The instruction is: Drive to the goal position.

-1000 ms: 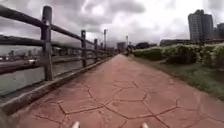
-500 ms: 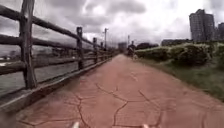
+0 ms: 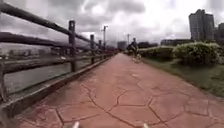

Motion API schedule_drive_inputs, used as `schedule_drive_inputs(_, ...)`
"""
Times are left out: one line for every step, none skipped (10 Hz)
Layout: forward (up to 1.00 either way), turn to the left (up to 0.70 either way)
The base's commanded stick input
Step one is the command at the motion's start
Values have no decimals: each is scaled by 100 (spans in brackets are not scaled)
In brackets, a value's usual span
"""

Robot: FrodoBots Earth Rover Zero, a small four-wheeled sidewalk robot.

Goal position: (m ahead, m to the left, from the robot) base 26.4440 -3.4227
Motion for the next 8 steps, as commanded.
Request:
schedule_drive_inputs(100,0)
schedule_drive_inputs(100,0)
schedule_drive_inputs(100,0)
schedule_drive_inputs(100,0)
schedule_drive_inputs(100,0)
schedule_drive_inputs(100,0)
schedule_drive_inputs(100,0)
schedule_drive_inputs(100,0)
